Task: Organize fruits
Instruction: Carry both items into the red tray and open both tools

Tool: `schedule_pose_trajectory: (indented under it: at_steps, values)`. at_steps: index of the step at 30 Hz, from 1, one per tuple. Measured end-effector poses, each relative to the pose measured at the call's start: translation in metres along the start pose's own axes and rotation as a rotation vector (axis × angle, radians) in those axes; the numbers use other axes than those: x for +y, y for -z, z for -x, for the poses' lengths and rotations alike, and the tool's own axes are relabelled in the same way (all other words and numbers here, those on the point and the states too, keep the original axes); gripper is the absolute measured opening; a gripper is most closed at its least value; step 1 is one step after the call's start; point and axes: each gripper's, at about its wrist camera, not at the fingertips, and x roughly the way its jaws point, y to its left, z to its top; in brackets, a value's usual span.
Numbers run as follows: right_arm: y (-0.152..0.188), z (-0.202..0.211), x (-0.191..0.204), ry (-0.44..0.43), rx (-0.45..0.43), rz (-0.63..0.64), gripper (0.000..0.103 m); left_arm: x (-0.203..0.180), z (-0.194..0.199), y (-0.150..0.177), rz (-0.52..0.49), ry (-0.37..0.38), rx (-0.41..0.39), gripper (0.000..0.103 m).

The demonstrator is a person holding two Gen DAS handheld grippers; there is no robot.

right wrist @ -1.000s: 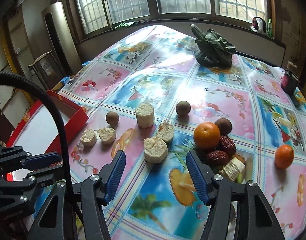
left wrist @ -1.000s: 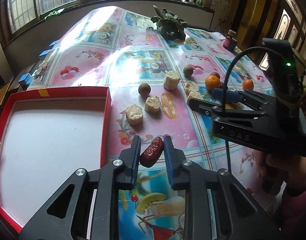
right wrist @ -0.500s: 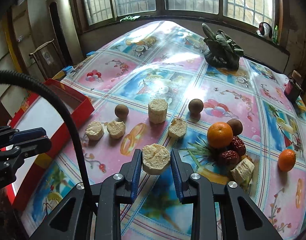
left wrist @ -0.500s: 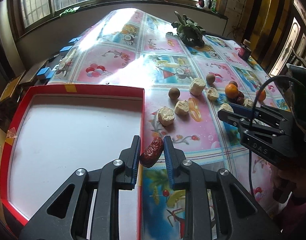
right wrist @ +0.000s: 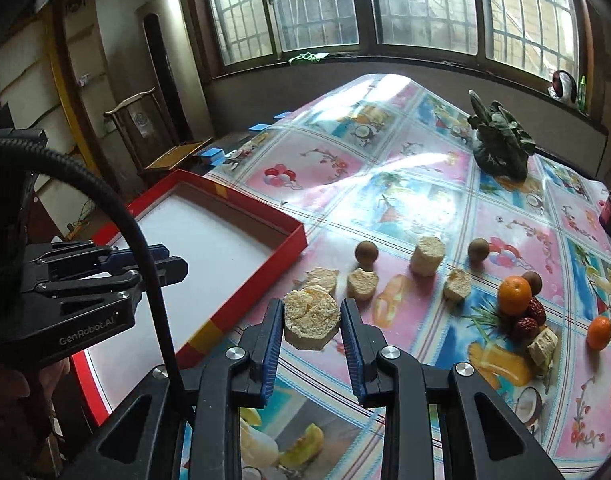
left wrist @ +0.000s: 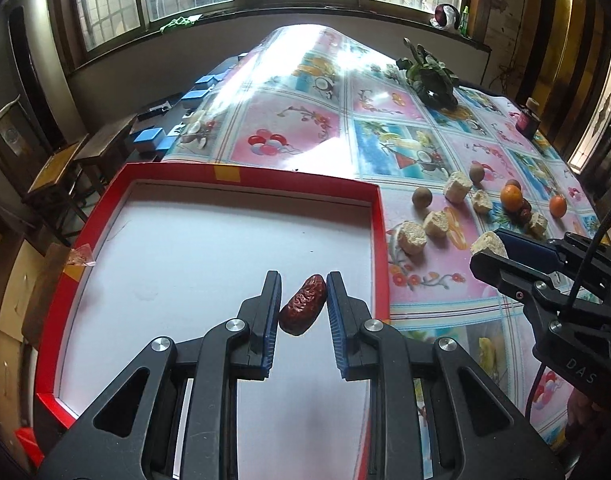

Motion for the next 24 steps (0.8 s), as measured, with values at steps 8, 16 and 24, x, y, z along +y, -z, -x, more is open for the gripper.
schedule_pose_trajectory:
  at_steps: [8,16,24]
  values:
    - [-0.020,-0.017,0.034,-0.044,0.002,0.046,0.028,0.033,-0.012,-0.011,0.036,-0.048,0.018,0.022]
    - [-0.047,-0.056,0.056,-0.085,0.033,0.091,0.028,0.058,-0.041,-0.027,0.074,-0.066,0.064,0.022]
    - [-0.057,-0.098,0.063,-0.086,0.090,0.104,0.028,0.066,-0.068,-0.039,0.084,-0.071,0.104,0.022]
